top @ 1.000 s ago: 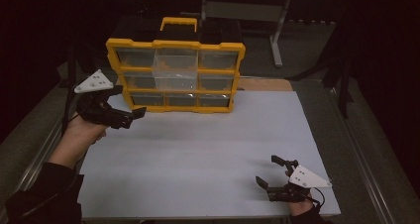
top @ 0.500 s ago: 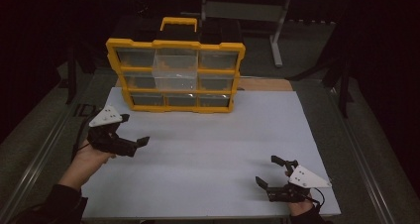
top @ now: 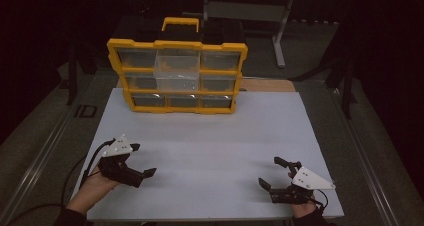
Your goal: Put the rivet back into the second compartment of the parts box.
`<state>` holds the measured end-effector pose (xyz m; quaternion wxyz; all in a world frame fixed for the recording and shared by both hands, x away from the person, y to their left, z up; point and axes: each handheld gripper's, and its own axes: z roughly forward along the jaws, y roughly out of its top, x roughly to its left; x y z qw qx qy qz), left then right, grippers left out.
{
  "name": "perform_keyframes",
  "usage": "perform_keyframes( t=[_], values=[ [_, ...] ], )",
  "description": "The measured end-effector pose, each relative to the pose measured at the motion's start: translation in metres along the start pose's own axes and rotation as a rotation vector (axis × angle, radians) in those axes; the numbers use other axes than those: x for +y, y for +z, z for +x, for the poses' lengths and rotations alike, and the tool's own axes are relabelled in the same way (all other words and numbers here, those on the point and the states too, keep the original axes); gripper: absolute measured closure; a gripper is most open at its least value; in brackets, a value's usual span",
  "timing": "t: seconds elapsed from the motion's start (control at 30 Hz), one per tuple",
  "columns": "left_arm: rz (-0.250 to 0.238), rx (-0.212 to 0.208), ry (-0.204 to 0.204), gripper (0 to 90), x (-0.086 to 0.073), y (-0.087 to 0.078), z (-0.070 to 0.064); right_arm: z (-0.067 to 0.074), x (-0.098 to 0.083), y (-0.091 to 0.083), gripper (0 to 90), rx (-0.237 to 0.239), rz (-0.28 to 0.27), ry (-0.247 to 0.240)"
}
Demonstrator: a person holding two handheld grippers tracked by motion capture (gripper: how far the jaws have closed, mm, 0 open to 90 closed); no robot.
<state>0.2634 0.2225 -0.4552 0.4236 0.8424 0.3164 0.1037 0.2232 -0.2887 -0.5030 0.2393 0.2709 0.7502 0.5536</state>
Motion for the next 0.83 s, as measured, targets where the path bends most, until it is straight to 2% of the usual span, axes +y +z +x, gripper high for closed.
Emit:
perform_keyframes(
  t=[0.33,0.37,0.4,0.6,0.83],
  values=[
    [-0.005,-0.009,-0.028,0.0,-0.030,0.002,-0.010,0.001,0.000,0.001,11.6,0.000,0.001,-0.012],
    [-0.016,-0.004,-0.034,0.0,-0.033,0.001,-0.011,0.001,0.000,0.000,11.6,0.000,0.001,-0.012],
    [-0.038,0.020,-0.053,0.0,-0.039,0.000,-0.013,0.001,0.000,0.000,11.6,-0.002,0.001,-0.011],
    [-0.044,0.034,-0.076,0.0,-0.053,0.000,-0.015,0.001,0.000,0.001,11.5,0.000,0.002,-0.015],
    [-0.053,0.031,-0.085,0.0,-0.055,0.000,-0.013,0.001,0.000,0.000,11.5,-0.001,0.001,-0.013]
  ],
)
